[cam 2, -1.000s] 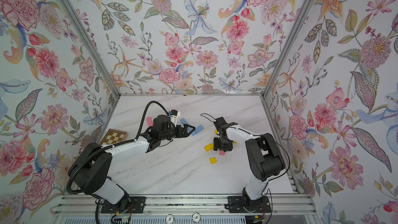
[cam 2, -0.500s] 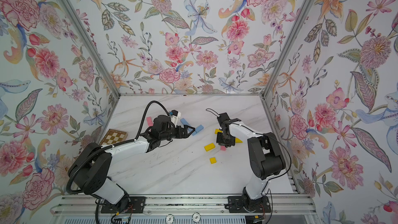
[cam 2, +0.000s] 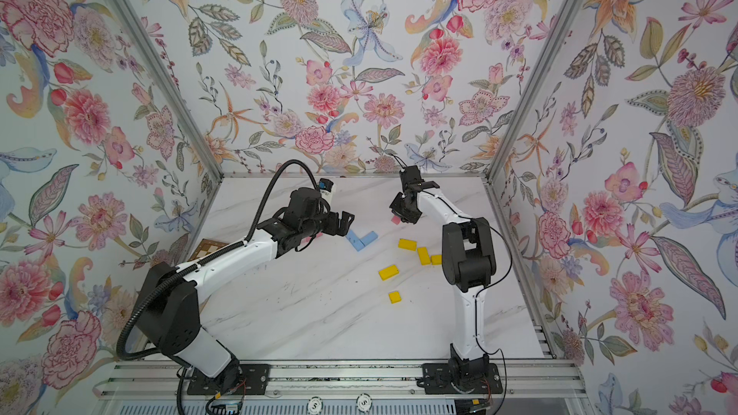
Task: Assemble the letter v with building blocks
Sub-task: Pick up the building block from the center of the board, then place the building block at the center of the board.
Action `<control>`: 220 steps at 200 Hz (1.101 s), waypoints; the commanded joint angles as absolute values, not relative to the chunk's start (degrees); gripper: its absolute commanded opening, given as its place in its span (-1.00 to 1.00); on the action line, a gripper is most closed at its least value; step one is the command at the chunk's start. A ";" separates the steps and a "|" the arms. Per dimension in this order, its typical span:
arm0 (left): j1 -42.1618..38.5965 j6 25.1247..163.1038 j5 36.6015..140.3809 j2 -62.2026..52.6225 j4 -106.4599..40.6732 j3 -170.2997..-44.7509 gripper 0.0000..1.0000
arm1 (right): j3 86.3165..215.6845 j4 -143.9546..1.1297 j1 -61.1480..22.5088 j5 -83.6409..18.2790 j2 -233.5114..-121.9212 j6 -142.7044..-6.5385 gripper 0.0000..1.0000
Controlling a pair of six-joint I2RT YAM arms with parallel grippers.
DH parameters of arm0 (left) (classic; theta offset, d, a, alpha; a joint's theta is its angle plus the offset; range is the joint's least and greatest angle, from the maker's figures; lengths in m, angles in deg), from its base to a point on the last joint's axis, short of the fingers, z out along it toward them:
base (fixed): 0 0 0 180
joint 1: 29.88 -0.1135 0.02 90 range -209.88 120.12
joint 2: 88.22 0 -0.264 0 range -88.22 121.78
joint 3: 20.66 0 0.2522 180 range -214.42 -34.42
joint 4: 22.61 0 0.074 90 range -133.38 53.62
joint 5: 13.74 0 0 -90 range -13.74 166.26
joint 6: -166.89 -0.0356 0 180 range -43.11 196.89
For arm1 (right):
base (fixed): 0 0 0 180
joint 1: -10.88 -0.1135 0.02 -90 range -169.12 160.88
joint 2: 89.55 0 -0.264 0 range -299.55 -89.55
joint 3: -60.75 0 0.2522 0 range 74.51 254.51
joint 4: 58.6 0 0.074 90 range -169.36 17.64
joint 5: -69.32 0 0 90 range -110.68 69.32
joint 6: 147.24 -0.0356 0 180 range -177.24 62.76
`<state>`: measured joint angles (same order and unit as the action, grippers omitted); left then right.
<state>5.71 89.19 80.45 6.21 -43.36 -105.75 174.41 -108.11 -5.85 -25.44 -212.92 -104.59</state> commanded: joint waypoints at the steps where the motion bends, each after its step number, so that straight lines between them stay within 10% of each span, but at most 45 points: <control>1: 5.71 83.69 74.40 9.09 -50.10 -108.55 0.98 | 177.54 -107.84 -7.86 -25.04 -215.86 -110.76 -0.54; 128: 7.25 80.59 70.34 16.49 -51.37 -114.27 0.98 | 174.61 -106.17 -10.13 -21.48 -217.29 -119.44 -0.17; 167: 7.64 79.20 71.86 17.29 -48.84 -116.07 0.98 | 175.05 -105.43 -8.51 -23.99 -213.47 -113.74 0.21; 189: 8.14 78.19 73.69 19.32 -48.91 -119.45 0.98 | 173.27 -105.28 -4.65 -25.32 -207.36 -107.88 0.96; 220: 8.15 76.33 77.75 26.65 -50.31 -127.02 0.96 | 165.92 -103.56 2.09 -30.33 -197.92 -101.08 0.98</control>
